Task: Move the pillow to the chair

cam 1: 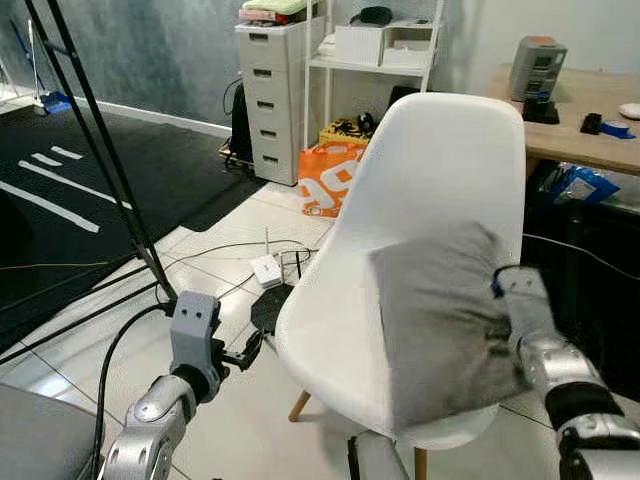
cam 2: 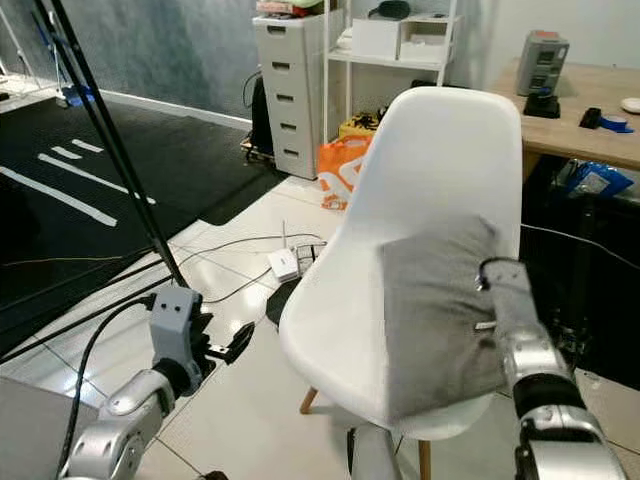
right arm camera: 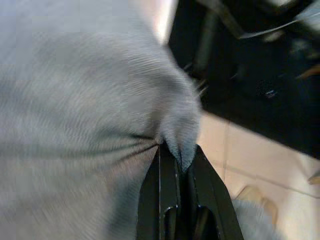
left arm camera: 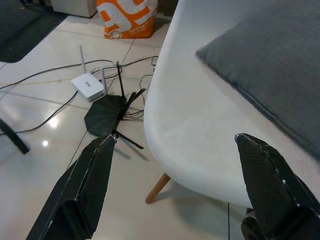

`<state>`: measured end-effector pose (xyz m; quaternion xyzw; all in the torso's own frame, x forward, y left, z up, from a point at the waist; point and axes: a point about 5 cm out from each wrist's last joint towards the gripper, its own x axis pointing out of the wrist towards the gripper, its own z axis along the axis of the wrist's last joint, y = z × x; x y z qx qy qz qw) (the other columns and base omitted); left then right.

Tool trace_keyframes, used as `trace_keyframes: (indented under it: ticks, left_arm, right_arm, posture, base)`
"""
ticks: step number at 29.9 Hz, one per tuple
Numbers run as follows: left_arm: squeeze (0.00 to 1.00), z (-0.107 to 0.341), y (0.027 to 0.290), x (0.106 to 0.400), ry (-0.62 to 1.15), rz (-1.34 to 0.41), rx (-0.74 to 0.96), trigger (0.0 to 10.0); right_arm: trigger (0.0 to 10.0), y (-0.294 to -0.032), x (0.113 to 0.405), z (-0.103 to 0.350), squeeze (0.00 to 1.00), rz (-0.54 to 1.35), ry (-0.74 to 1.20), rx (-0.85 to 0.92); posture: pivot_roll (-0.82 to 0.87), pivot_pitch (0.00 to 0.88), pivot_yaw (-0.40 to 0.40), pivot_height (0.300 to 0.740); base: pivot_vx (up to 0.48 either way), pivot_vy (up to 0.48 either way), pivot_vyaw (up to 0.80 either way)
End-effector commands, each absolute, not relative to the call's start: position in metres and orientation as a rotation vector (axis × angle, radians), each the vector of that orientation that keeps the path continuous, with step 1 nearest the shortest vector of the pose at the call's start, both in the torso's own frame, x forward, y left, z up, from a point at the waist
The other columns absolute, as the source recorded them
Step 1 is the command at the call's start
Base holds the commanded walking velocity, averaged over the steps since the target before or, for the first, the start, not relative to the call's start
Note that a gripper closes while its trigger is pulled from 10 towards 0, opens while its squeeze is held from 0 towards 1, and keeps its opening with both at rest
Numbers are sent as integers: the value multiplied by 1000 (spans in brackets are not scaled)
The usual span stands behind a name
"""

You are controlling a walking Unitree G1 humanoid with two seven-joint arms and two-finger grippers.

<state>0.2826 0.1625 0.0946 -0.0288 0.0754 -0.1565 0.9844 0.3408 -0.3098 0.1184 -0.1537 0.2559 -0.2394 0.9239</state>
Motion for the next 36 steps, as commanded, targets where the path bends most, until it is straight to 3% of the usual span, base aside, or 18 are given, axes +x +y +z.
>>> trace_keyframes:
  ticks: [1, 7, 10, 14, 23, 24, 25, 36]
  left_arm:
    - [0, 94, 166, 281, 171, -320, -27, 10000]
    - [0, 98, 168, 278, 166, -331, -18, 10000]
    - [0, 99, 168, 278, 166, -331, -18, 10000]
    - [0, 102, 171, 278, 164, -337, -6, 10000]
    - [0, 102, 166, 277, 167, -352, -10, 10000]
    - [0, 102, 164, 277, 167, -356, -12, 10000]
    - [0, 103, 163, 277, 165, -359, -14, 10000]
    - [0, 107, 160, 278, 159, -384, -42, 10000]
  right_arm:
    - [10000, -317, 342, 128, 0, -567, 461, -296]
    - [10000, -290, 352, 117, 0, -405, 480, -364]
    - [10000, -289, 352, 117, 0, -403, 481, -362]
    - [10000, -299, 337, 95, 0, -417, 629, -478]
    - [10000, -311, 328, 88, 0, -458, 665, -476]
    - [10000, -314, 326, 89, 275, -465, 673, -490]
    - [10000, -317, 325, 89, 1000, -472, 683, -496]
    - [10000, -328, 328, 106, 1000, -508, 670, -508]
  posture:
    - [-223, 55, 45, 560]
    - [-205, 63, 58, 560]
    - [-205, 63, 58, 560]
    - [-184, 66, 69, 560]
    - [-191, 58, 67, 560]
    - [-192, 57, 64, 560]
    - [-194, 56, 59, 560]
    - [-216, 64, 60, 560]
  base:
    - [0, 0, 0]
    - [0, 0, 0]
    - [0, 0, 0]
    - [0, 0, 0]
    - [0, 0, 0]
    - [0, 0, 0]
    - [0, 0, 0]
    - [0, 0, 0]
